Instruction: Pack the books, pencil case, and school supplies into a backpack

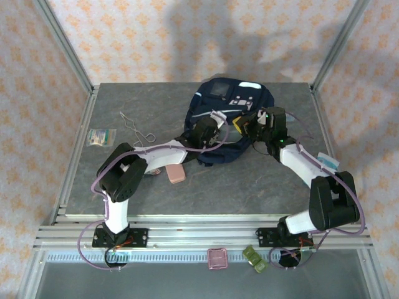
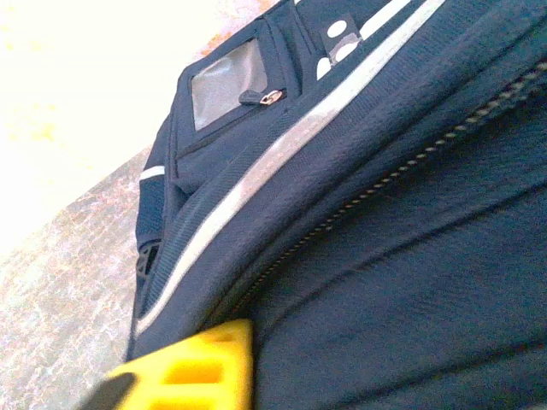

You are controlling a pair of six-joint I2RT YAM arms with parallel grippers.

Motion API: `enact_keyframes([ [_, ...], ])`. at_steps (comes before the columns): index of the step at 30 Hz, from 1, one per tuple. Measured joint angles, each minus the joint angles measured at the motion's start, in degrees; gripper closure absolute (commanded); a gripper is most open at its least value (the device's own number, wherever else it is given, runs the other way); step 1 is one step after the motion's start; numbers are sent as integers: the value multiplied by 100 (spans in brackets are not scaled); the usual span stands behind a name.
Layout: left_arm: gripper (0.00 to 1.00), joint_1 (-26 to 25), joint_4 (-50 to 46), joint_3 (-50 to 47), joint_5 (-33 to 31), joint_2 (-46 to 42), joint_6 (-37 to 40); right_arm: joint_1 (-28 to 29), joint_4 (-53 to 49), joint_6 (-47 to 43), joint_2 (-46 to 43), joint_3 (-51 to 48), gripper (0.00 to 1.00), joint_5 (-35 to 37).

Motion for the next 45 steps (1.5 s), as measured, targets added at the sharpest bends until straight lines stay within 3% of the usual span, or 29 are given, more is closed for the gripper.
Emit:
enact_keyframes([
  [3,100,20,-286,109,105,-4,-13,-4,-168,-249,0,85,78,24],
  [6,100,146,-638,273,313,-15,-98,-2,-435,-636,-2,142,69,118],
  [16,100,538,-1878,1220,717,-39,-579,168,-660,-1049,-271,-662,70,839],
  [21,100,538,-2229,1401,741,-37,-684,560,-553,-1080,304,-603,72,1241],
  [27,100,656,-2695,1792,811,-24,-800,612,-413,-1025,1204,-575,76,1718],
  [39,100,857,-2896,1910,1141,13,-942,625,-297,-1010,1023,-643,68,1720],
  [40,95,852,-2830,1847,1141,13,-973,625,-341,-1021,942,-632,67,1703],
  [43,58,787,-2612,1556,1099,9,-1115,625,-487,-1130,584,-621,63,1633],
  [45,47,719,-2522,1355,1115,-24,-1309,625,-590,-1244,289,-621,60,1606],
])
